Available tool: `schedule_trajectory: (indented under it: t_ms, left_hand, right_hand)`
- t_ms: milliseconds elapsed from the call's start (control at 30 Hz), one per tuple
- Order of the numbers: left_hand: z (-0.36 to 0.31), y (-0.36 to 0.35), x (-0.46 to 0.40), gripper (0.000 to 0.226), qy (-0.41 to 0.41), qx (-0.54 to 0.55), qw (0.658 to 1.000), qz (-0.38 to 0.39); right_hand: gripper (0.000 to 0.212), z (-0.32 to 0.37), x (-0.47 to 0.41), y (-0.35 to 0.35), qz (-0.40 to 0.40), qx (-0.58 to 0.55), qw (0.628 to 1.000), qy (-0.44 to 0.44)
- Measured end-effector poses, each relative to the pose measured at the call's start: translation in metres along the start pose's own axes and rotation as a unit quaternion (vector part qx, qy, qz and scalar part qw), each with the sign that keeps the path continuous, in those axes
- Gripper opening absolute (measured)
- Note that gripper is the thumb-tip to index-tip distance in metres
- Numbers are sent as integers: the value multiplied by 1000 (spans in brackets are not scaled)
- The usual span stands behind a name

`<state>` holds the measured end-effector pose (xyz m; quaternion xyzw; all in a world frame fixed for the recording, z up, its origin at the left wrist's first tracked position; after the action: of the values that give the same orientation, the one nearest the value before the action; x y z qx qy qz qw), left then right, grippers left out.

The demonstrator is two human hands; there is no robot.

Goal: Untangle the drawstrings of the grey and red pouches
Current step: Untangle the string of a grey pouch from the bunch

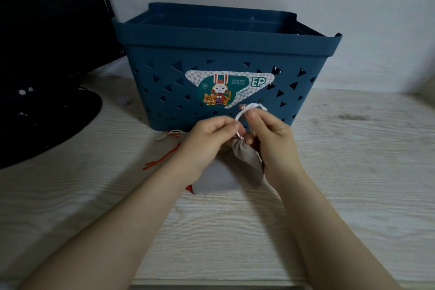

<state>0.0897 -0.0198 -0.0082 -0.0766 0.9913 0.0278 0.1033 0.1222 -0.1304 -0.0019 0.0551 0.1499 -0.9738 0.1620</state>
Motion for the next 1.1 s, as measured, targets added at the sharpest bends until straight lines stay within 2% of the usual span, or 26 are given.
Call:
schedule_trajectory:
  t_ms: [67,167,233,333,400,600,667,767,867,933,1000,1100]
  left_hand:
    - [5,2,0,26,52,84,995,-16]
    - [5,-2,0,35,91,171,981,-25]
    - [4,-3,0,36,102,147,983,-37]
    - [9,7,0,43,108,82,986,-96]
    - [10,10,0,48,105,78,985,-111]
    - [13,14,1,35,116,59,980,-149]
    - [13,12,1,38,121,110,974,-154]
    - [7,4,0,36,113,279,948,-108]
    - [3,2,1,30,112,329,936,-58]
    - [3,1,2,29,113,300,946,-34]
    - [2,2,2,30,105,215,970,-36]
    - [2,6,2,35,87,69,991,-70]
  right_hand:
    - [16,1,-1,2,-24,-62,998,-9]
    - [24,0,-2,5,-42,-84,996,1]
    - [27,2,-2,6,-38,-73,996,20]
    - [31,6,1,1,-10,-50,998,48]
    - [34,8,2,-3,10,-37,997,63]
    - [49,7,5,-13,40,21,992,118]
    - [54,8,7,-15,49,51,989,132]
    - [58,10,5,-14,45,59,987,141]
    - [60,11,2,-9,33,63,986,150]
    - [59,10,2,-6,33,66,985,156]
    - [53,12,4,-6,35,108,977,183]
    - [43,19,14,-11,41,257,923,284]
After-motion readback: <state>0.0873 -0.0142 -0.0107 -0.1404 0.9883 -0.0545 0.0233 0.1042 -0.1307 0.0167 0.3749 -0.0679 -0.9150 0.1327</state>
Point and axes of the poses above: each hand's wrist, its own x-axis away from the middle knuckle, its own y-axis out of the back of the hand, z = x × y, the point moved 6 cm from there along -x, towards the middle knuckle
